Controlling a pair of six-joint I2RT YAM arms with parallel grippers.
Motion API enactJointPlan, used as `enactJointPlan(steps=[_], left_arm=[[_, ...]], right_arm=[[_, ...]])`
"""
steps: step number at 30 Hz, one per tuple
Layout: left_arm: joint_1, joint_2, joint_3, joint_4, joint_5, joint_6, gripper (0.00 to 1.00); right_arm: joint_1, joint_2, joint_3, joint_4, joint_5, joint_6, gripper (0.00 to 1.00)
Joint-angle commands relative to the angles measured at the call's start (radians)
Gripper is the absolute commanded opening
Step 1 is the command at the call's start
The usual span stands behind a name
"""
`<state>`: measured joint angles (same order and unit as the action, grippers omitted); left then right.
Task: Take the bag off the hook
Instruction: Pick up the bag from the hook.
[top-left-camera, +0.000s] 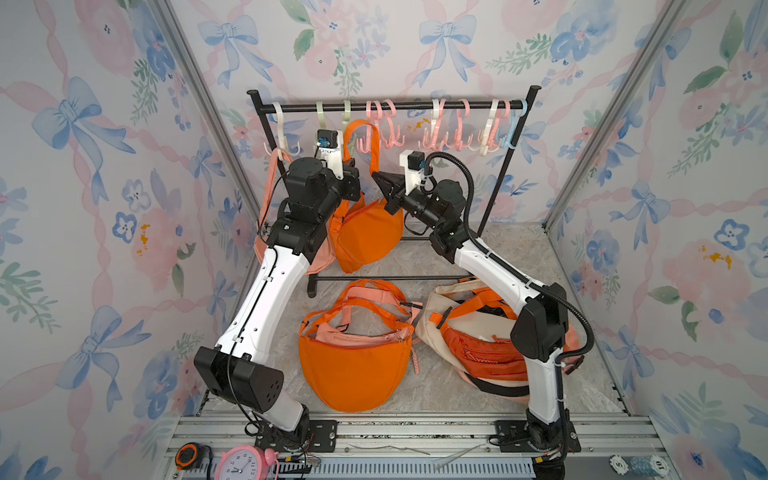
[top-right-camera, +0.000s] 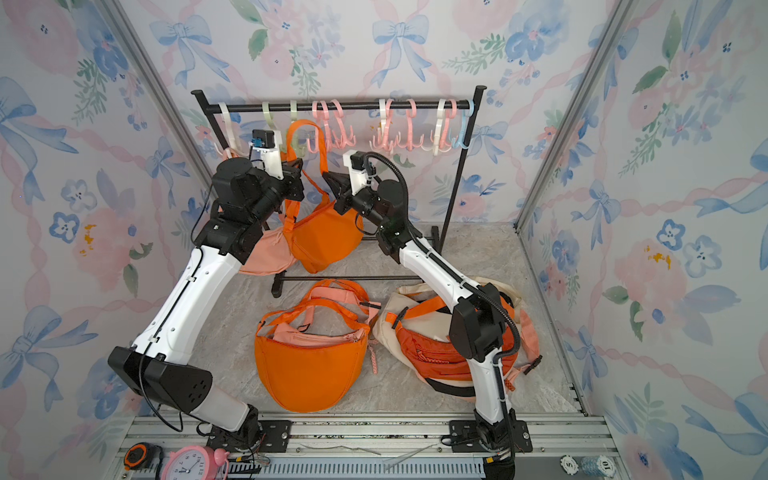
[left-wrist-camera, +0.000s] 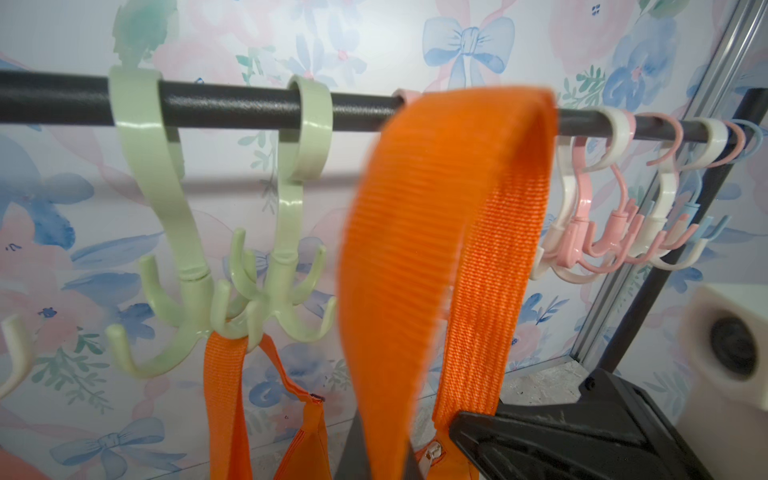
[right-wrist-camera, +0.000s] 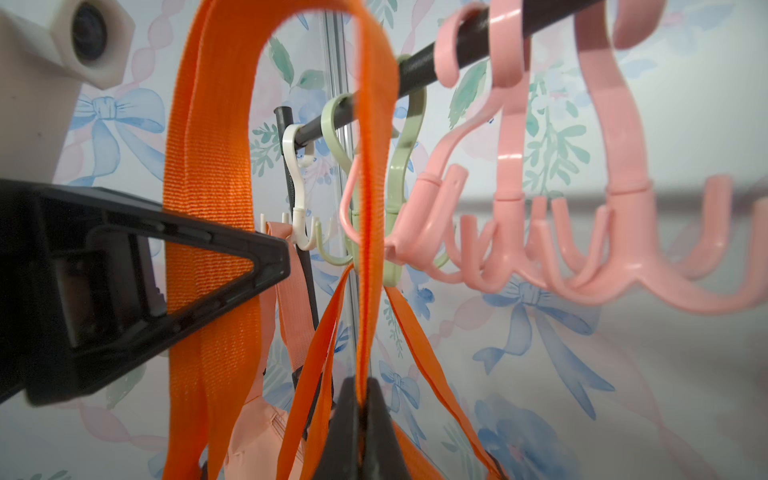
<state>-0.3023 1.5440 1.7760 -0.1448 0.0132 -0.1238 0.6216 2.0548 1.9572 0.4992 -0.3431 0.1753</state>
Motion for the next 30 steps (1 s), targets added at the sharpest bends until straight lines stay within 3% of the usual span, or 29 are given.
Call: enactJointPlan(steps=[1,16,30], left_arm=[[0.0,-0.087,-0.085,0.047,0.016,-0.009,0.0],[-0.033,-0.392,-0.357,0.106,-0.025,0.013,0.0],[-0.057,-0.761,-0.534,0.057,-0.038,0.08,0.0]], right_arm=[[0.0,-0.096,-0.082,0.109,0.006,-0.005,0.0],[0.073,-0.439,-0.432,0.121,0.034,-0.107,0.0],[0.326,-0.713,-0.585,-0.08,0.129,-0.345,0.0]])
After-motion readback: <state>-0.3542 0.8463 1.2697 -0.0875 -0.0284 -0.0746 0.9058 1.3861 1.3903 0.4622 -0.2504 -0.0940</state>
